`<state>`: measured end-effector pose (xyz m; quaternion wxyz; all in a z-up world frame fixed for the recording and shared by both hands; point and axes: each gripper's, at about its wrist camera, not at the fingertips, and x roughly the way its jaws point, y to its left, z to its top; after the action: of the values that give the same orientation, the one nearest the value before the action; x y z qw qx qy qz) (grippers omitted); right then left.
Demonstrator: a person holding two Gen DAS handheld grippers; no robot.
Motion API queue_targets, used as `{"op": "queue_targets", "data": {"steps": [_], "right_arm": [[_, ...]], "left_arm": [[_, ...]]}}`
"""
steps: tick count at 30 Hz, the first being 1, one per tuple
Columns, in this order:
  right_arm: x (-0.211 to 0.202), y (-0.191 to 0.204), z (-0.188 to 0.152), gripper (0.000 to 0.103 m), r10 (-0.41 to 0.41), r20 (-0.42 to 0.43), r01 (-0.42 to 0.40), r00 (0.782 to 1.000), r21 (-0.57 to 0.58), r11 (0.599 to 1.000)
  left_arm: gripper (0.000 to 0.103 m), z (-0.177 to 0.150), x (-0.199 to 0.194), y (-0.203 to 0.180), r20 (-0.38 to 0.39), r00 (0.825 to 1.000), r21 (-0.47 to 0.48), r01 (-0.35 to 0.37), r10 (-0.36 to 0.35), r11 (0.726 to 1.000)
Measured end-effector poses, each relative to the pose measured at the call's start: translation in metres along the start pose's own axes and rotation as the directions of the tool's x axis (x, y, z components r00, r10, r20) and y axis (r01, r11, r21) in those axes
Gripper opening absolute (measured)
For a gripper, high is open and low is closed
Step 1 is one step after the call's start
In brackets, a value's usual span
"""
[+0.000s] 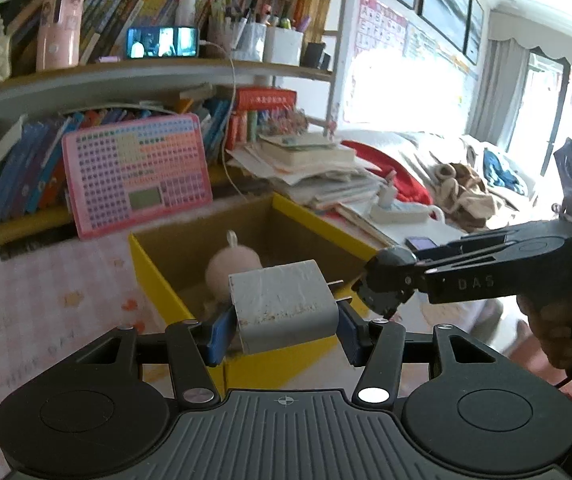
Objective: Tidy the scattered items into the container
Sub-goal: 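Lift and carry the white block and grey toy car toward the yellow box with both tools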
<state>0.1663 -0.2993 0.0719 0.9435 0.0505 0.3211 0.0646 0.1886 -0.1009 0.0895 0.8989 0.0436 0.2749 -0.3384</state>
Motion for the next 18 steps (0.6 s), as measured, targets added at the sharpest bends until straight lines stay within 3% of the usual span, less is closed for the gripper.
{"op": "queue_targets", "data": {"steps": [7,18], "right_arm": [[0.052,-0.017,0.039,0.040,0.034,-0.022,-0.037,0.999,-0.120,0.992],[0.147,-0.024,0.061,0.040,0.061,-0.127,-0.097,0.990,-0.298,0.950]], "left_arm": [[0.053,0.016,0.046,0.002,-0.027,0.998,-0.016,-0.062,0.062,0.998],[0.053,0.012,0.109,0.004,-0.145,0.977,-0.040,-0.164,0.156,0.986]]}}
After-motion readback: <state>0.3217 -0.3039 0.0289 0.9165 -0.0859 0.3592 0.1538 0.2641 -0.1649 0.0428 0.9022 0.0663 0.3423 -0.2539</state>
